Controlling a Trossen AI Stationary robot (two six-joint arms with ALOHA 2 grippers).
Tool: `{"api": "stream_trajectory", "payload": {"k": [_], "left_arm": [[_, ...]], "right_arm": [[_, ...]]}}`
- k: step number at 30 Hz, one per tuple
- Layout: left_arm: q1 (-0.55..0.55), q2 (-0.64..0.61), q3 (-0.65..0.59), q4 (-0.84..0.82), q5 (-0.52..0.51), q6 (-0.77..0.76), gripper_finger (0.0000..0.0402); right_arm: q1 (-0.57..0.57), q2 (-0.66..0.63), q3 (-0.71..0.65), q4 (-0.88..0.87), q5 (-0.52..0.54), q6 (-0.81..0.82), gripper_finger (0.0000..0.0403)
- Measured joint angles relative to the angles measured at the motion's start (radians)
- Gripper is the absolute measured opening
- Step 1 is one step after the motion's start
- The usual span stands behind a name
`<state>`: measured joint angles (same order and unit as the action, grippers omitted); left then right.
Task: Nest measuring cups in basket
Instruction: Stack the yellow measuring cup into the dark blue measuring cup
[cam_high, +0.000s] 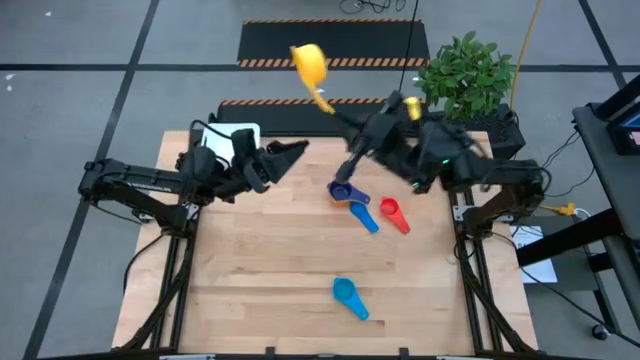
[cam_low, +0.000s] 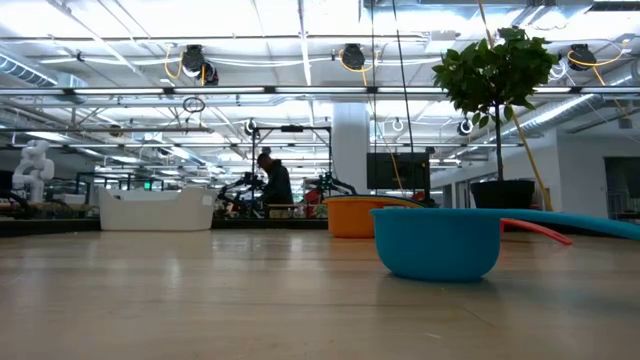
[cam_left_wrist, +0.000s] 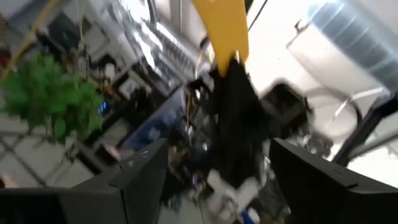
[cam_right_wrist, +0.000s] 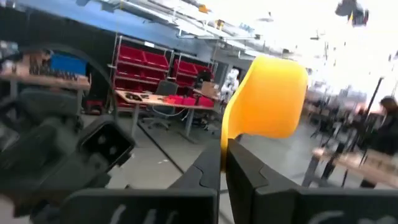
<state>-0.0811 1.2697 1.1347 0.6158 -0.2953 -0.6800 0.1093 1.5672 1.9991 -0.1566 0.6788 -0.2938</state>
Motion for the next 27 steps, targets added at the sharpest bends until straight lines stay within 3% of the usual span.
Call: {"api": "stream_trajectory", "payload": {"k": [4, 10, 22, 27], "left_arm": [[0.0, 0.0, 0.0, -0.064, 0.057, -0.046, 0.0293], [-0.005, 0.0, 0.0, -0.167, 0.089, -0.093, 0.0294], [-0.006, -0.001, 0.001, -0.262, 0.086, -0.059, 0.0294], [-0.015, -0.001, 0.001, -0.265, 0.085, -0.06, 0.0294]], "right_arm": [[-0.027, -0.072, 0.0, -0.113, -0.005, 0.143, 0.0], [-0.08, -0.157, 0.0, -0.197, -0.139, 0.277, 0.0], [-0.209, -0.313, 0.0, -0.309, -0.624, 0.463, 0.0], [-0.246, -0.36, -0.01, -0.373, -0.751, 0.525, 0.0]]}}
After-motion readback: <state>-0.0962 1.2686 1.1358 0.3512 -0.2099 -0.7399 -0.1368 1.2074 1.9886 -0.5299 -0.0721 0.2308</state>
